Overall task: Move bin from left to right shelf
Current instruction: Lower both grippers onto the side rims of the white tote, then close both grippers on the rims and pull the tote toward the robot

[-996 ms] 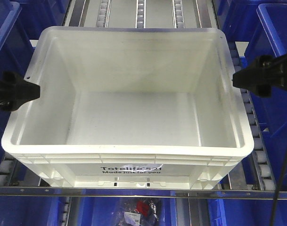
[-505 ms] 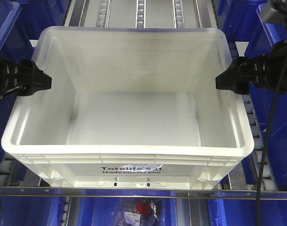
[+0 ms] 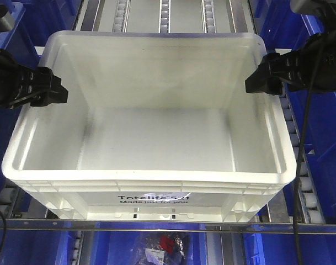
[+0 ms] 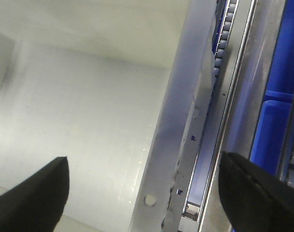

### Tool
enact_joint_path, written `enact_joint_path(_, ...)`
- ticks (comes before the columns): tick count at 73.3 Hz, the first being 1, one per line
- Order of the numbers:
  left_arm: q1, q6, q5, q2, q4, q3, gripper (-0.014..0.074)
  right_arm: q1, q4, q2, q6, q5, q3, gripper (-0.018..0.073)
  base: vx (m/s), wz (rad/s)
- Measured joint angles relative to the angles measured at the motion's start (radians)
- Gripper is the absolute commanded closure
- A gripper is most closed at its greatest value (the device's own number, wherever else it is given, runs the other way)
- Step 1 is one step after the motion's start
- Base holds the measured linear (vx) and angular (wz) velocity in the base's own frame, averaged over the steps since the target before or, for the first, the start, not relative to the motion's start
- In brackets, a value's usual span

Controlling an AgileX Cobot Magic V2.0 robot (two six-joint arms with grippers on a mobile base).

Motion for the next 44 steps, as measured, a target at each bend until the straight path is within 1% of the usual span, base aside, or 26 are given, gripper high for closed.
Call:
enact_joint_path(25, 0.0, 0.0, 0.012, 0.08, 0.0, -0.002, 0.0077, 0.0, -0.002, 0.094, -0.001, 0.0, -0.002, -0.0035, 0.0, 0.0)
enact_joint_path(44, 0.0, 0.0, 0.002, 0.104, 0.001, -0.002, 0.0077, 0.0, -0.003, 0.138, -0.001, -0.003, -0.002, -0.0035, 0.0, 0.0)
